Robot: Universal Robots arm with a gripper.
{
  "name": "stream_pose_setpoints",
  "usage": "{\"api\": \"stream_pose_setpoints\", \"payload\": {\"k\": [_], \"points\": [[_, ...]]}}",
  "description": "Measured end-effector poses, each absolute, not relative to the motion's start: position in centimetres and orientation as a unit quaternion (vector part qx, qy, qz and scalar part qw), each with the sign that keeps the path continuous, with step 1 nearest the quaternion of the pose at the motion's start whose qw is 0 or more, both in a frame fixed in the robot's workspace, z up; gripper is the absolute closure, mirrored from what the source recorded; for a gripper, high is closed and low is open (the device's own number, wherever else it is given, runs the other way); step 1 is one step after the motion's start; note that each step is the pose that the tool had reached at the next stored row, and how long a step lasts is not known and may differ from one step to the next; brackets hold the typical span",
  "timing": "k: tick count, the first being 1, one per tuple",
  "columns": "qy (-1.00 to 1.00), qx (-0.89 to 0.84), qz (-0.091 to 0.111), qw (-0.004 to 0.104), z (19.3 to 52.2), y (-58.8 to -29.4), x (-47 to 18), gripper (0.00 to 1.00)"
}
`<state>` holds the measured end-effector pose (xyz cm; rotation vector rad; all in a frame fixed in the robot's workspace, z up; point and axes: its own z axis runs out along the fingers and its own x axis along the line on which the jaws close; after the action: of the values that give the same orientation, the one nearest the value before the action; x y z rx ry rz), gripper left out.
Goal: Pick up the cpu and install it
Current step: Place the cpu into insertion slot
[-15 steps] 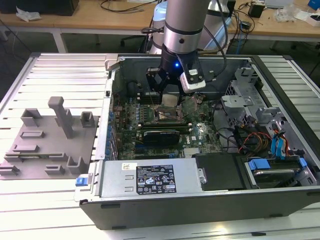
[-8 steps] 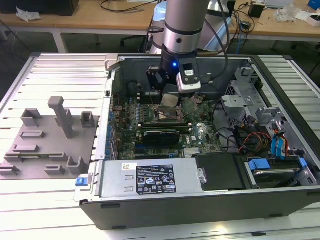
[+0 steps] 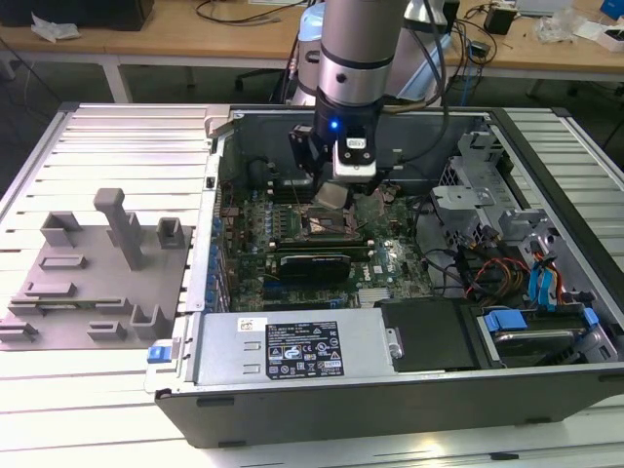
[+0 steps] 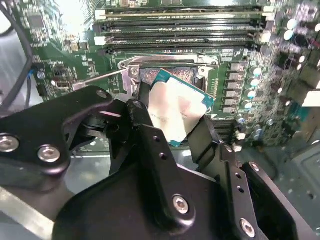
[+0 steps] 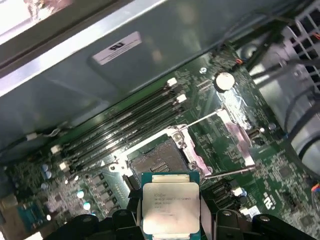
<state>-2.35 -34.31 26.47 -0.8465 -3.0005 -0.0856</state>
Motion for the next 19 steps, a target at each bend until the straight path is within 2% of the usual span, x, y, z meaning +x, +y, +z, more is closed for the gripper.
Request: {"api": "stream_pose_setpoints", "payload": {"k": [19], "points": [[-0.872,-0.489,-0.029,0.005,26.32,-34.31,-2.35,0.45]]}}
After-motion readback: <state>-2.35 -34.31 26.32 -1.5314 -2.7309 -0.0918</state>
